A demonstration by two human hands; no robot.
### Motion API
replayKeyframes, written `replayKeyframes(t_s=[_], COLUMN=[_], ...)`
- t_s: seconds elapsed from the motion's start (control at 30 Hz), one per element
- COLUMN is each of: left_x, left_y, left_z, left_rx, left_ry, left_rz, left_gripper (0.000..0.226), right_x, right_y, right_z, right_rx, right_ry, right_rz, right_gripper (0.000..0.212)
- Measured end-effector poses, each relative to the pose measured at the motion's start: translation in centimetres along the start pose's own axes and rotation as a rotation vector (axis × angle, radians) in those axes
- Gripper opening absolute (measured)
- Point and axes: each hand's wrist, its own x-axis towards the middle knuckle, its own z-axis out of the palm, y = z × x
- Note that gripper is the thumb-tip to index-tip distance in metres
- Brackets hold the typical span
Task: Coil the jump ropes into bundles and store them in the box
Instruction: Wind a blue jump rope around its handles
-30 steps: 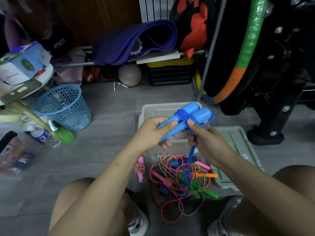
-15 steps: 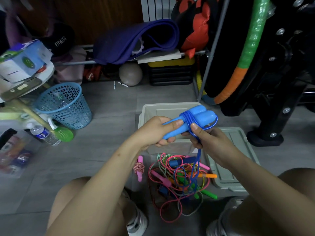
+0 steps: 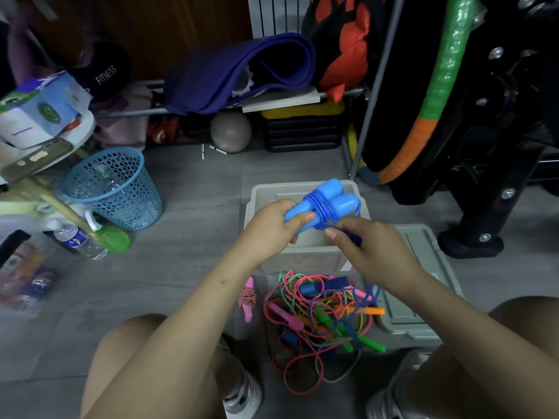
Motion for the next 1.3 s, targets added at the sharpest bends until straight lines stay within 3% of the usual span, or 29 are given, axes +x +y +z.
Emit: replayKeyframes(t_s=[0.07, 0.17, 0.3, 0.37, 0.6, 0.7, 0.93, 1.23, 1.3], left_x=[-0.2, -0.7, -1.4, -1.8, -2.0, -2.0, -2.2, -2.3, -2.1], left_y=[0.1, 0.9, 1.8, 2.2, 2.1, 2.2, 2.7, 1.9, 1.6], left_z=[-0.2, -0.2, 0.1, 0.2, 0.1, -0.5, -0.3, -1.7, -2.3], left_rx=[0.067, 0.089, 0.097, 0.081, 0.055, 0.037, 0.039, -0.058, -0.104], left_ry=[-0.098, -0.245, -0.385, -0.435, -0.445, -0.471, -0.510, -0.452, -0.413], left_rz=[0.039, 0.038, 0.027, 0.012, 0.017, 0.029, 0.006, 0.022, 0.015], left_gripper=[0.024, 0.019, 0.017, 0.013, 0.027, 0.018, 0.022, 0.031, 0.015], right_x=[0.5, 1.8, 3.5, 3.9, 4.2, 4.1, 4.2, 3.5, 3.2], right_y=[0.3, 0.3, 0.8, 1.0, 1.8, 2.3, 1.8, 2.3, 2.2], right_z=[-0.7, -2.2, -3.1, -2.7, -2.5, -3.0, -2.1, -2.2, -2.6], right_rx=[-0.161, -0.202, 0.149, 0.313, 0.540, 0.649, 0.624, 0.757, 0.732], right_ry=[0.099, 0.133, -0.126, -0.245, -0.536, -0.664, -0.504, -0.541, -0.566], right_rz=[-0.073, -0.068, 0.099, 0.094, 0.090, 0.078, 0.077, 0.163, 0.130], right_gripper=[0.044, 0.038, 0.032, 0.028, 0.020, 0.016, 0.010, 0.022, 0.037])
